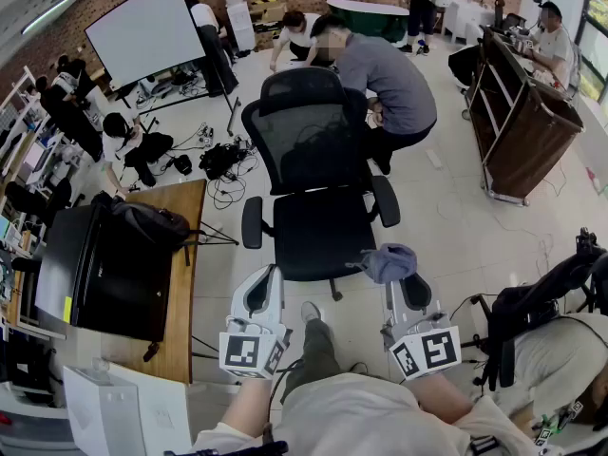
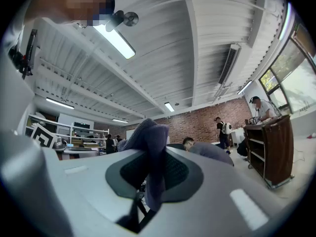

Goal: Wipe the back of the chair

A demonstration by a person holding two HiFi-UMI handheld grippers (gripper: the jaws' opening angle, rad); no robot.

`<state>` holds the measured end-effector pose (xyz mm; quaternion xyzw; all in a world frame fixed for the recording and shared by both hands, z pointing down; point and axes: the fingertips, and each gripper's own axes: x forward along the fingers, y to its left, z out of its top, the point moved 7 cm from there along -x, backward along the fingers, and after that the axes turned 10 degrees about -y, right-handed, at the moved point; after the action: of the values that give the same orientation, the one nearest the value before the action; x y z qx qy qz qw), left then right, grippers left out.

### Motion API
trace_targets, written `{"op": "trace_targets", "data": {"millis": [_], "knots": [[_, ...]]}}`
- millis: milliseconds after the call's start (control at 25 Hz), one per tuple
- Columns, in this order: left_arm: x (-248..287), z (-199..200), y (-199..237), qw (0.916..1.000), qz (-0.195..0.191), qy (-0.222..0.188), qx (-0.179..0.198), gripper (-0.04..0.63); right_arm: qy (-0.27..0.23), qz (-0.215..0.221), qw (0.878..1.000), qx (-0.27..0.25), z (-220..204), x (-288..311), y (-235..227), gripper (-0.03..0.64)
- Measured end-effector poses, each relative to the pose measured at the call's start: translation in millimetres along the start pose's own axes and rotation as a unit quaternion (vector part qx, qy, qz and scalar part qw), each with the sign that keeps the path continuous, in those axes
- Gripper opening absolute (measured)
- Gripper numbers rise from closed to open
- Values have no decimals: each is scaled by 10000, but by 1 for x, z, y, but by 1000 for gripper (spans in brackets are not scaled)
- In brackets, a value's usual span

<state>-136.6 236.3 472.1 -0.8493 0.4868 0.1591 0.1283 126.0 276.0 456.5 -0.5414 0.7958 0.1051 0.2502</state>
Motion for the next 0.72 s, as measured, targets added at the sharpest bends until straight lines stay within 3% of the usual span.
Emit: {"op": "trace_targets", "data": {"millis": [480,720], "knots": [[123,-44,150,9998,-40,-179,84,17,-65,-36,9998,-188,-82,173,-12,51],[176,-67,237,9999,1,-122,92,17,132,-59,9997,-212,-131,266,-6,51]]}}
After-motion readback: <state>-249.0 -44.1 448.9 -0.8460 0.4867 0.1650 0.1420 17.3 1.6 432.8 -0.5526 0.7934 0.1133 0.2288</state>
